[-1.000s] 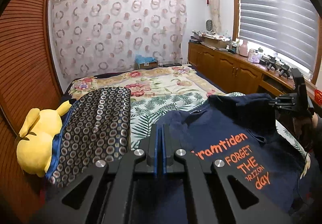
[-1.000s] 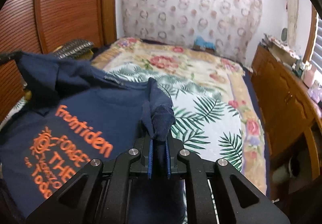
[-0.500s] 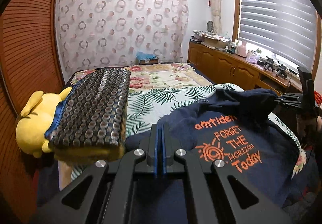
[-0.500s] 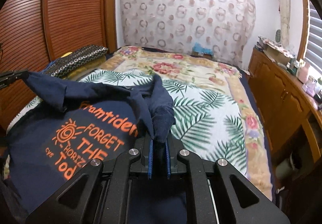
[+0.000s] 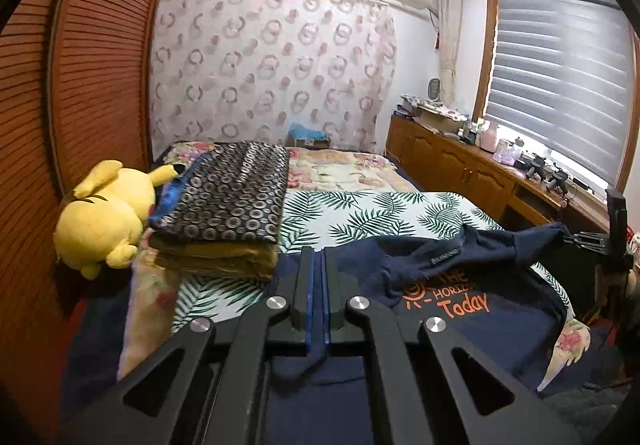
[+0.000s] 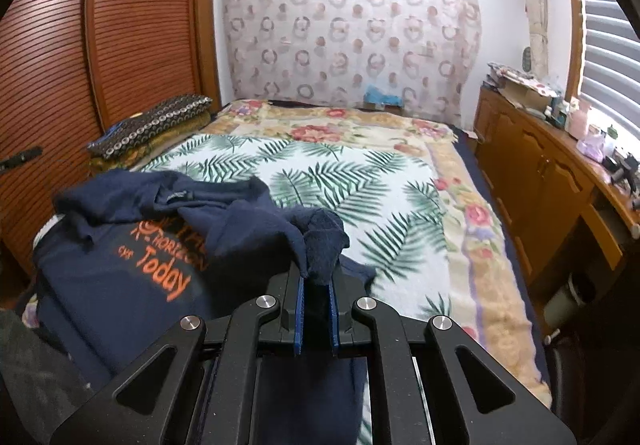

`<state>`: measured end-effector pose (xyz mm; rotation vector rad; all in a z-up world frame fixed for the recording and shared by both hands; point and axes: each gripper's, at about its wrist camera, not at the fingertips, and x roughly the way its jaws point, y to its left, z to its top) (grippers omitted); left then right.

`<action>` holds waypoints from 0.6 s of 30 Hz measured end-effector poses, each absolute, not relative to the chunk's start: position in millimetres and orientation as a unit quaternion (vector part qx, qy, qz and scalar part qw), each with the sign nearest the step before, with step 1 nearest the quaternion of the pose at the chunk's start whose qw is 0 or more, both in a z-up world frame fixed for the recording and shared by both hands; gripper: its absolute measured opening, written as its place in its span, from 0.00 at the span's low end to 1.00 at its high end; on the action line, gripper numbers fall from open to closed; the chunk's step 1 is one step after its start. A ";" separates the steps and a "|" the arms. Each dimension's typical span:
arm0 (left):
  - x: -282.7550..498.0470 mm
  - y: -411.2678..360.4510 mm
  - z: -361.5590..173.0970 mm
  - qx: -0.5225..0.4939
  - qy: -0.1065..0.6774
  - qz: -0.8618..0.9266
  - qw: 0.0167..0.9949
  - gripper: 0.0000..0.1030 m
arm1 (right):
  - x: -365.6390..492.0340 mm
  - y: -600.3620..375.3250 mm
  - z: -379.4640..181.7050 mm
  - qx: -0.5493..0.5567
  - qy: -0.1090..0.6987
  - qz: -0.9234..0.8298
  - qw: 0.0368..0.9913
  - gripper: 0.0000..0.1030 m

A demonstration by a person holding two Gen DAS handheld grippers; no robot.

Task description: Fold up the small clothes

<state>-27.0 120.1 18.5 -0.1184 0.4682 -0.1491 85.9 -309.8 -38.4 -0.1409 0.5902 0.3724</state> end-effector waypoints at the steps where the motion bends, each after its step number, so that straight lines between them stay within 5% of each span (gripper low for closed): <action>1: -29.2 122.0 18.4 -0.059 0.233 -0.071 0.968 0.01 | 79.2 -310.9 -38.5 -0.070 0.288 0.184 0.937 0.07; 7: -16.1 127.2 -4.8 -0.067 0.275 -0.073 0.956 0.01 | 67.2 -316.2 -42.4 -0.072 0.292 0.185 0.936 0.07; 10: 1.2 122.4 -28.1 -0.060 0.314 -0.086 0.944 0.15 | 74.1 -314.7 -51.3 -0.068 0.300 0.183 0.934 0.07; 18: 24.5 101.2 -81.3 -0.025 0.385 -0.102 0.917 0.28 | 84.7 -310.7 -66.5 -0.062 0.311 0.187 0.930 0.07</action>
